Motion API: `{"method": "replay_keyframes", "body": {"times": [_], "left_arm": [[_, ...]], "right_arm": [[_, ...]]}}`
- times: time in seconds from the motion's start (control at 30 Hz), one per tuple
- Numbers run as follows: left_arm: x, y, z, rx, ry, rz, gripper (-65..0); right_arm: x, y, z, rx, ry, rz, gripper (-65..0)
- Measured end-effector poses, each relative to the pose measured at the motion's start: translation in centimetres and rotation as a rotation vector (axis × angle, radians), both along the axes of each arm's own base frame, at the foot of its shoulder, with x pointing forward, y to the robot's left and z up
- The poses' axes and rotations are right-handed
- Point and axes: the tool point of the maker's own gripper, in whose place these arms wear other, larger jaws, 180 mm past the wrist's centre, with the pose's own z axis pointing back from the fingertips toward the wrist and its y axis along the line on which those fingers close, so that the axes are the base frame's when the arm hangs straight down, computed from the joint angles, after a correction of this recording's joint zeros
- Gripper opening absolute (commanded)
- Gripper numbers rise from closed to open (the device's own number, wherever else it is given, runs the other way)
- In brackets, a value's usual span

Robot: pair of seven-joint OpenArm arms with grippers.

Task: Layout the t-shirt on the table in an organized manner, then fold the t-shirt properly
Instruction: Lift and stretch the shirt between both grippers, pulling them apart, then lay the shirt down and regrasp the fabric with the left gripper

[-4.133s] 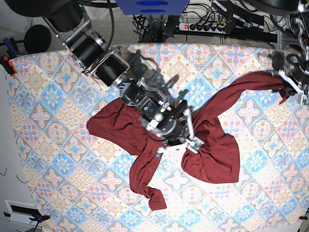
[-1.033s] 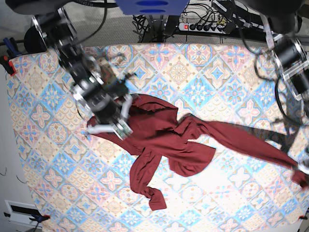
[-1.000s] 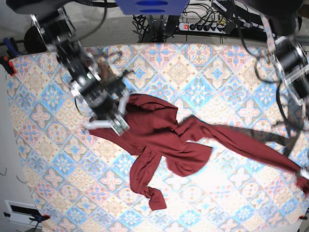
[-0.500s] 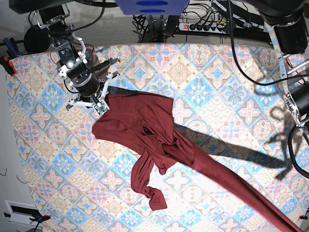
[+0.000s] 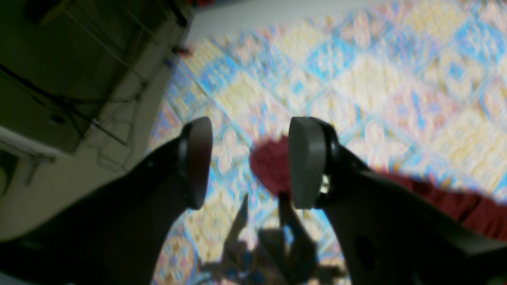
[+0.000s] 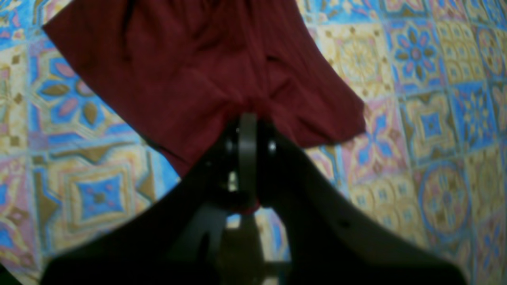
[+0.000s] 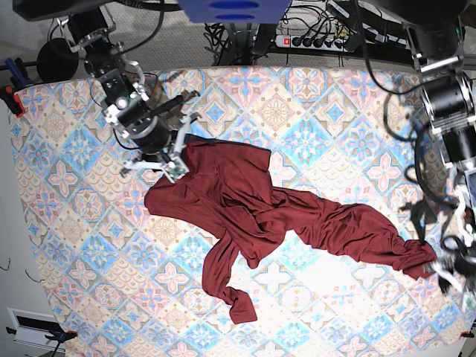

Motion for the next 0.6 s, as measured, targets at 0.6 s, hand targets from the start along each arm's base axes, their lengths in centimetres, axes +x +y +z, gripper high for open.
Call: {"method": "replay_keyframes", "body": {"times": [0.6], "left_arm": [[-9.2, -22.2, -17.0, -0.446, 0.329, -0.280, -47.8]], "right_arm": [[-1.8, 10.7, 1.9, 0.147, -0.015, 0.217, -64.6]]}}
